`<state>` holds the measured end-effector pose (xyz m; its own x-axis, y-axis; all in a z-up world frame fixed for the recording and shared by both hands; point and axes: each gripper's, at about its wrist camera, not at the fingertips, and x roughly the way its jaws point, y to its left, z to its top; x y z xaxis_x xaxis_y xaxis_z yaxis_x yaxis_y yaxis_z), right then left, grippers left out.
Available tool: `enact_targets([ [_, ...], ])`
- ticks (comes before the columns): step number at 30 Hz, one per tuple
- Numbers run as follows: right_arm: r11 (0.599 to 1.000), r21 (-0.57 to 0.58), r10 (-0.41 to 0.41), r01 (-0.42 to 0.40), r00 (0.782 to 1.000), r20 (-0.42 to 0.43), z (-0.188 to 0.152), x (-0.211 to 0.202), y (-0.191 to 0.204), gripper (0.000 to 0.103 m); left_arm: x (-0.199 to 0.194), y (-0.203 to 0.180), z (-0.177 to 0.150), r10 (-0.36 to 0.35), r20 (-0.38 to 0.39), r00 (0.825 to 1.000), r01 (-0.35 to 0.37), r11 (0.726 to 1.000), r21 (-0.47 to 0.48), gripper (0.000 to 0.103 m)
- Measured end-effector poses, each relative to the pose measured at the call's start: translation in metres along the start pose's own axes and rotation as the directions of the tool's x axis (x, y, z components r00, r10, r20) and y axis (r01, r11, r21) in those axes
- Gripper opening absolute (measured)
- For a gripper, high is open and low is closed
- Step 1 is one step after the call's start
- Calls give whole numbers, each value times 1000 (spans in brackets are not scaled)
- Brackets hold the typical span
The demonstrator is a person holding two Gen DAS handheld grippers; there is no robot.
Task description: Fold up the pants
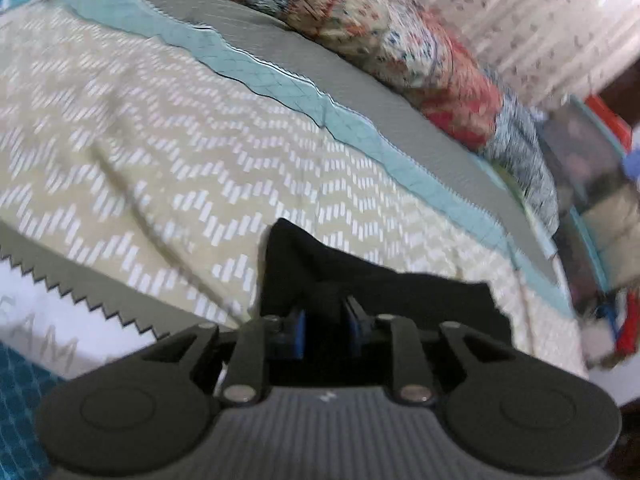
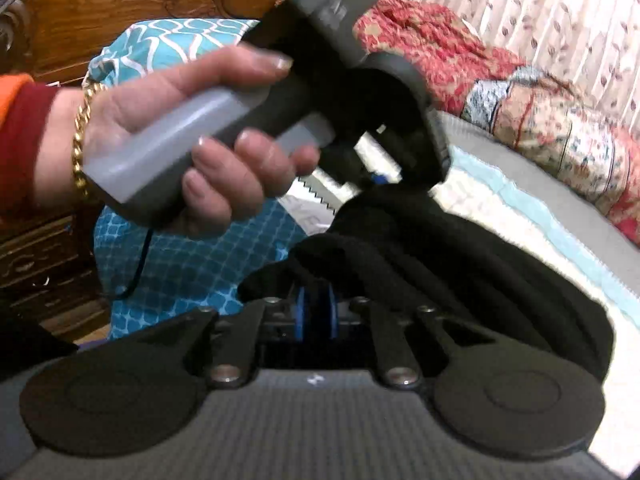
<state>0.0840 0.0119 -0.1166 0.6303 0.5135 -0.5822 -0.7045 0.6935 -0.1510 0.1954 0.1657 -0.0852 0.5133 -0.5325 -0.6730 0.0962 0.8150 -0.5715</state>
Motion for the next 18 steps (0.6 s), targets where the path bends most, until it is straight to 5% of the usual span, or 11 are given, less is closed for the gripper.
enact_targets([
  [2,1000,8,30,-30,999,23,-2,-17,-6,51,-15,-3,2,3,42,999,-3,1000,-5,31],
  [7,982,188,-9,-11,994,104,-24,-73,-40,52,-56,-19,-3,-49,123,991,43,998,47,33],
  [10,926,368,-132,79,984,121,-45,-102,-79,51,-72,-41,-18,-73,136,988,55,990,132,33],
  [14,842,508,-235,183,971,39,-76,-109,-121,51,-57,-63,-44,-84,55,995,69,969,237,33],
  [15,835,522,-216,173,976,22,-83,-105,-128,45,-49,-67,-51,-43,38,998,31,964,264,32],
  [16,823,549,-177,149,984,-1,-91,-97,-133,7,-40,-70,-56,1,26,1000,-8,958,286,32],
  [18,789,611,-54,68,998,-42,-99,-79,-128,5,-25,-68,-62,85,0,996,-81,952,297,30],
])
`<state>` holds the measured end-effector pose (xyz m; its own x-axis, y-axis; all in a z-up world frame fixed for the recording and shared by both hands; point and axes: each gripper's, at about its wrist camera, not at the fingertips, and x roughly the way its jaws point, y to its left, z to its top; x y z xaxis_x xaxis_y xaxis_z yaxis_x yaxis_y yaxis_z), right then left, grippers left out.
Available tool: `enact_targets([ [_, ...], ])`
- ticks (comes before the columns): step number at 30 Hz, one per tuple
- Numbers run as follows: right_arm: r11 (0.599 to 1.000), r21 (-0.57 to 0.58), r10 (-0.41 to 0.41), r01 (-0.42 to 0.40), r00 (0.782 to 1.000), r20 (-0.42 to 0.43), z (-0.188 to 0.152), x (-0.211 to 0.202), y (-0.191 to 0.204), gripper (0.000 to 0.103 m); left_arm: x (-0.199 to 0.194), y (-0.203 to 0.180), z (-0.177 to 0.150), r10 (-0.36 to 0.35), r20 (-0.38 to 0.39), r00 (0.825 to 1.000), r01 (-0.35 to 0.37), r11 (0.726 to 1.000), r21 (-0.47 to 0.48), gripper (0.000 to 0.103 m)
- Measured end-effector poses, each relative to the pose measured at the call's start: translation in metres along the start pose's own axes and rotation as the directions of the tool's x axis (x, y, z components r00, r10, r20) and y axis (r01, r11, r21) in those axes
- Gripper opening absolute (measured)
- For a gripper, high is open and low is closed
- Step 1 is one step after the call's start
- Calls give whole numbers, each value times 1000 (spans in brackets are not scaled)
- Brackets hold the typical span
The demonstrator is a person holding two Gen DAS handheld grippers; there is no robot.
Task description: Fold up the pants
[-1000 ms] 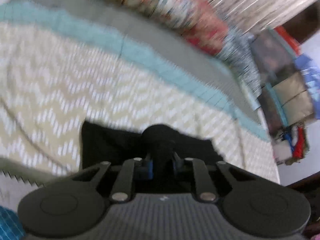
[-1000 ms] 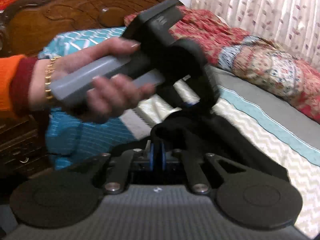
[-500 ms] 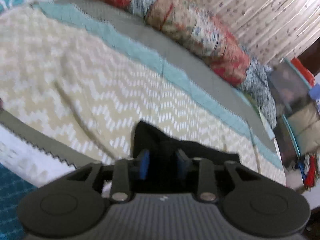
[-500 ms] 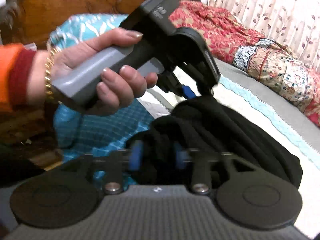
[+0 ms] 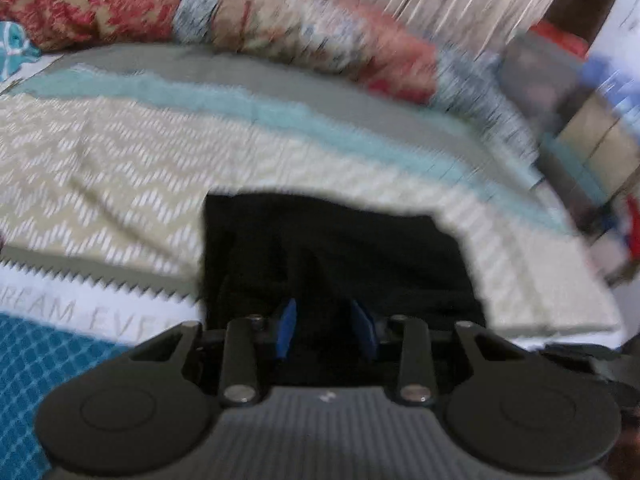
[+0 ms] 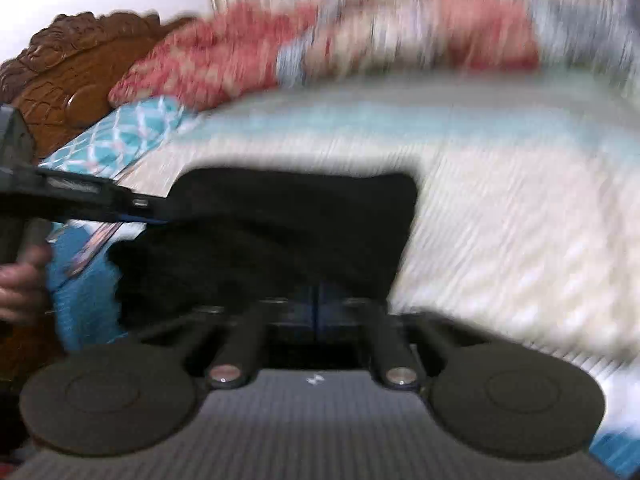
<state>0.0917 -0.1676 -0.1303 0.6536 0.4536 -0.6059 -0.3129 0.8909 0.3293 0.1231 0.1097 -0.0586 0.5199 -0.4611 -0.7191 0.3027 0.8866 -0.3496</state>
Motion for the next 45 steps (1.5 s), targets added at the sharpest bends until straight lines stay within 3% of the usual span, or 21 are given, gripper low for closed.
enact_targets([
  [1,999,-21,34,-34,999,-38,-5,5,12,3,1,2,-2,7,-4,1000,-7,1000,-12,30],
  [3,979,-184,68,-93,988,-135,-24,16,56,2,-6,11,-5,-12,5,1000,12,999,-33,30],
  [6,951,-301,33,-69,992,-124,-45,17,91,3,-13,13,-7,3,-1,1000,-3,999,-38,30],
  [8,960,-270,52,-74,995,-87,-40,9,89,5,-20,10,-7,21,1,1000,-21,1000,-14,32],
  [10,969,-238,56,-67,997,-53,-23,4,75,7,-30,3,-9,47,16,999,-47,999,18,43],
  [11,974,-219,46,-52,998,-34,-20,-1,71,7,-36,0,-11,74,25,997,-75,997,28,54],
  [15,996,-85,36,-35,999,11,-9,-18,46,12,-42,-3,-18,194,13,981,-194,980,34,56],
  [17,1000,-9,29,-29,999,34,-6,-21,35,25,-44,-1,-21,220,-9,976,-220,976,13,60],
  [19,998,62,13,-17,998,62,-6,-29,27,52,-46,-1,-23,252,-16,968,-252,968,1,66],
  [21,993,116,-7,-2,997,76,-5,-30,24,54,-49,-1,-25,295,-10,955,-295,956,2,80],
  [26,967,254,-5,-14,997,74,0,-31,11,72,-56,2,-28,339,-13,941,-340,941,-11,82],
  [31,949,313,21,-40,998,66,-2,-36,9,77,-60,3,-34,380,-20,925,-381,925,-17,90],
  [38,940,335,44,-59,998,52,-5,-35,13,78,-68,6,-43,453,-21,891,-453,891,-6,91],
  [45,933,353,53,-68,997,52,-8,-37,11,79,-73,6,-51,490,-15,872,-490,872,0,91],
])
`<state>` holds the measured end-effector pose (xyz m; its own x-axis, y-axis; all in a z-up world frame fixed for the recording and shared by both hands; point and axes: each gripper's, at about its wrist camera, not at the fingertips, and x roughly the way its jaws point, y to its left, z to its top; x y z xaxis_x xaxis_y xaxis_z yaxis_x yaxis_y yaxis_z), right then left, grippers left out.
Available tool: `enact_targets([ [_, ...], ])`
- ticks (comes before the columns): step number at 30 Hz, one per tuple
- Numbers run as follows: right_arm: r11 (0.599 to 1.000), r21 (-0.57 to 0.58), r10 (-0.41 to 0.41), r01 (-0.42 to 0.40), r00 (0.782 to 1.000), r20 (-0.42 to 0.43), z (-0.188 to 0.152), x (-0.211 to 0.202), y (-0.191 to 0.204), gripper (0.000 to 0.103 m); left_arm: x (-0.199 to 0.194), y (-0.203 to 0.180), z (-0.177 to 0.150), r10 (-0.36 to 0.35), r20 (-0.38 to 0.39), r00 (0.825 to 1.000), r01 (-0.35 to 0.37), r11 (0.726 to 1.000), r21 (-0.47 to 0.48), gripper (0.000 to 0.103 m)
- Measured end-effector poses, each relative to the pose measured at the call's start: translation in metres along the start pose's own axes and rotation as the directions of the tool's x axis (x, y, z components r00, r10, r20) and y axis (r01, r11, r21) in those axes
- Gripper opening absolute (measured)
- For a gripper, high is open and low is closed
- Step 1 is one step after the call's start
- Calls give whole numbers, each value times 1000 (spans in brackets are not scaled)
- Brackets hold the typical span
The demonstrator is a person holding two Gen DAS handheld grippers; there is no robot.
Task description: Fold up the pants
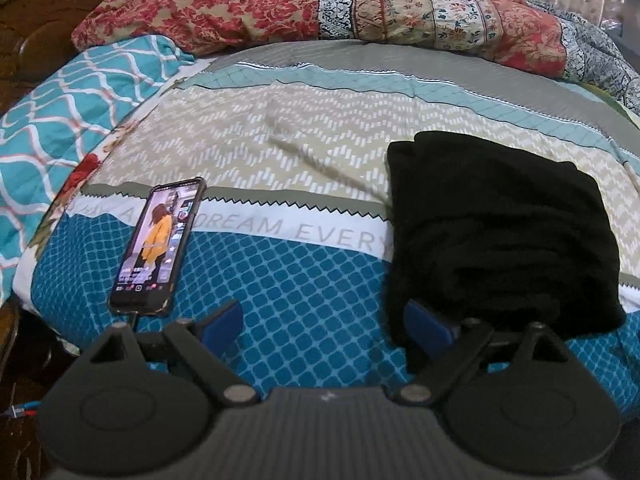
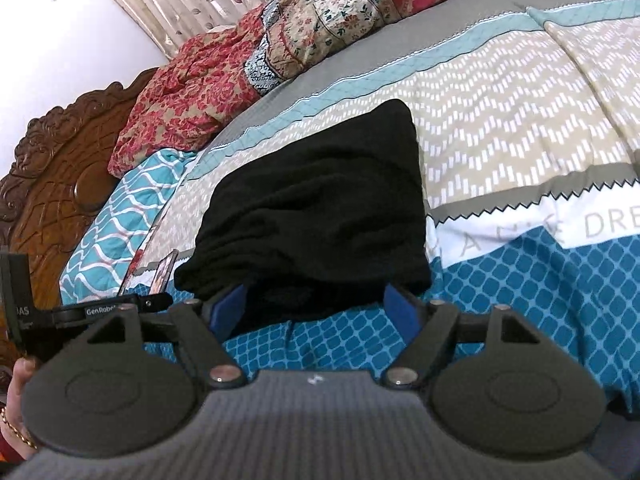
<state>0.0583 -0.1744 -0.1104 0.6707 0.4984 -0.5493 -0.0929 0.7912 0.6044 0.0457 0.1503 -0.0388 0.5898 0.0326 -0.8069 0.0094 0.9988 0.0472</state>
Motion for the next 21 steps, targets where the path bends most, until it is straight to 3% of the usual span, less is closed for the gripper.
enact_targets([
  [21,999,48,-8,8,1000,2,-6,-9,-9,80,-6,-2,-6,69,29,997,-70,997,33,96],
])
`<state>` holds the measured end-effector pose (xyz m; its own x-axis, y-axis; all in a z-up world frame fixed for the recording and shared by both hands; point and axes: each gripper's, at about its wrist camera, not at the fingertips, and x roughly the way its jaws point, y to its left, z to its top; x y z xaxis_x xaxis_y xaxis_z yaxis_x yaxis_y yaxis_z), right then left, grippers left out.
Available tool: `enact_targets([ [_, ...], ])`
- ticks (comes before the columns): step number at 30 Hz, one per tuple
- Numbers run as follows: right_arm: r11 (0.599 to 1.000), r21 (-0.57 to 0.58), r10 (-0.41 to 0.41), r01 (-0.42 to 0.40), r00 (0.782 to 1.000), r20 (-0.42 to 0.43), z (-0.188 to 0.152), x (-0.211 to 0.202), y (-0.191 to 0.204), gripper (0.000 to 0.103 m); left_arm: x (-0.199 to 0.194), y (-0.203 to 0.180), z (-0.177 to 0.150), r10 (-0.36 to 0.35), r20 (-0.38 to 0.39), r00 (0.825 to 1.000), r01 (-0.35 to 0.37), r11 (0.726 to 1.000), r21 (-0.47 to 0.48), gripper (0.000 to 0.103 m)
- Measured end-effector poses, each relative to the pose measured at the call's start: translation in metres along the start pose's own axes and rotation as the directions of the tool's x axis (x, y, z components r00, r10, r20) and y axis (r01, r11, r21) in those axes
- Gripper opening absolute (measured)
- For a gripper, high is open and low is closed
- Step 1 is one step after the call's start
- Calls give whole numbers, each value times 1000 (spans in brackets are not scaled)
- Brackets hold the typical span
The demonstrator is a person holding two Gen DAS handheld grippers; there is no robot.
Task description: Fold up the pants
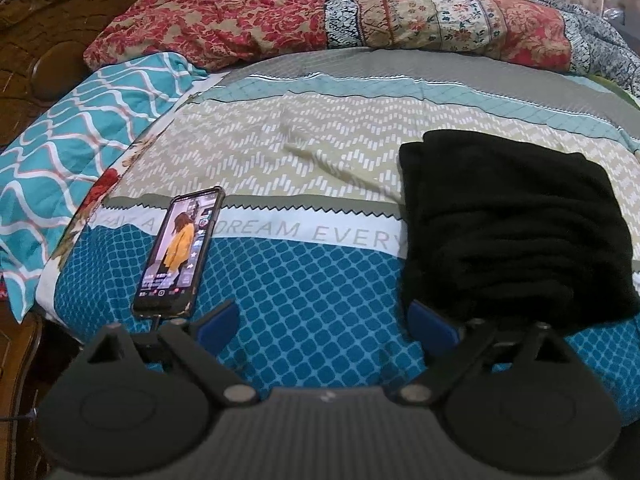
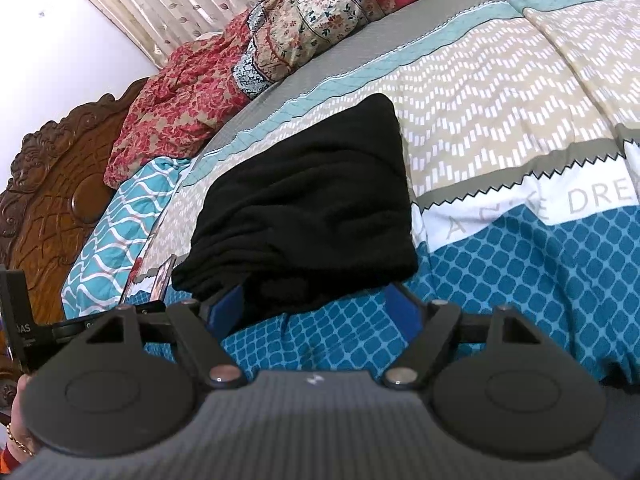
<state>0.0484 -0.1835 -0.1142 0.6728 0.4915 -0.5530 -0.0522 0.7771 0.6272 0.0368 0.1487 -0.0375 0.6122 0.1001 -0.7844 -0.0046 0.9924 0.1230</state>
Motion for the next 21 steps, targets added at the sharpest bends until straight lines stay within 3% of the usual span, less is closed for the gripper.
enact_targets([
  [21,1000,13,-23,24,999,-34,0,11,-3,81,23,6,-2,55,-41,998,-55,998,-7,97],
])
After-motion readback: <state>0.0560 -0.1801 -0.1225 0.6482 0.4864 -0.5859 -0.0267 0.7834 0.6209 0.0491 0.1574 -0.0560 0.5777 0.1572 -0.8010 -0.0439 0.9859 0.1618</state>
